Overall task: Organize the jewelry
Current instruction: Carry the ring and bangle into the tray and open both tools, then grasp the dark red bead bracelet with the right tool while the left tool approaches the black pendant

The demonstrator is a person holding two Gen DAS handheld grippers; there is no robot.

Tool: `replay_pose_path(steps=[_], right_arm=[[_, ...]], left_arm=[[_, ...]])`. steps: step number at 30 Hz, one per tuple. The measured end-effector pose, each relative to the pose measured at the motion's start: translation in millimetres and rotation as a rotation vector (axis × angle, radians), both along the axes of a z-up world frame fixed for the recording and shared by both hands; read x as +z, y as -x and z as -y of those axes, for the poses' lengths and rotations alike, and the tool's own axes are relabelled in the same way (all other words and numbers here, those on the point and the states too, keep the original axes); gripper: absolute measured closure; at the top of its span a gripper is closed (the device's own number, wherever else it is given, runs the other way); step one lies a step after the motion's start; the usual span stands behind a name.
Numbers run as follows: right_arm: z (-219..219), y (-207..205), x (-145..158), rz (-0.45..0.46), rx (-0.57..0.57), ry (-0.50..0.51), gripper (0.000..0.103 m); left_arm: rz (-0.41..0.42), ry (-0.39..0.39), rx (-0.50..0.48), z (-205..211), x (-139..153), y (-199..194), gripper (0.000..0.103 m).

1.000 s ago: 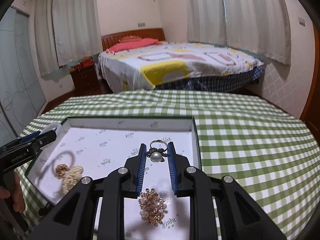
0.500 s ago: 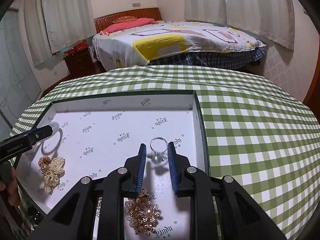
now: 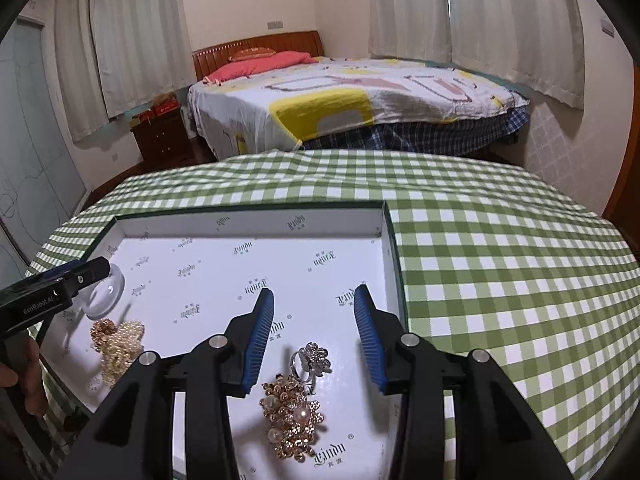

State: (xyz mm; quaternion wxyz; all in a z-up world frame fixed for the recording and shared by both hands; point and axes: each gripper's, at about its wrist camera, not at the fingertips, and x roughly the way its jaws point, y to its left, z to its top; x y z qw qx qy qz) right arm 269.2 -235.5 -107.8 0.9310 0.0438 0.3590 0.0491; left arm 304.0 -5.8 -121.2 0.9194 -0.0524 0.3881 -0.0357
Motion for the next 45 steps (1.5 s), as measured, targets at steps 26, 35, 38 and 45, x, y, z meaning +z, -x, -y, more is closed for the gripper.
replay_pose_path(steps=[26,35,38,45], right_arm=[[-14,79,25,0.082,-0.012,0.011,0.061],[-20,107,12,0.051,-0.012,0.009,0.061],[-22,116,5,0.034,-0.008,0.011,0.061],[-28,130,-5,0.01,0.0,0.006,0.061]], left_arm=[[0.165,0.027,0.023,-10,38,93,0.033],[0.144,0.023,0.029,-14,27,125,0.033],[0.133,0.028,0.03,-16,24,134,0.033],[0.106,0.026,0.032,-18,11,154,0.033]])
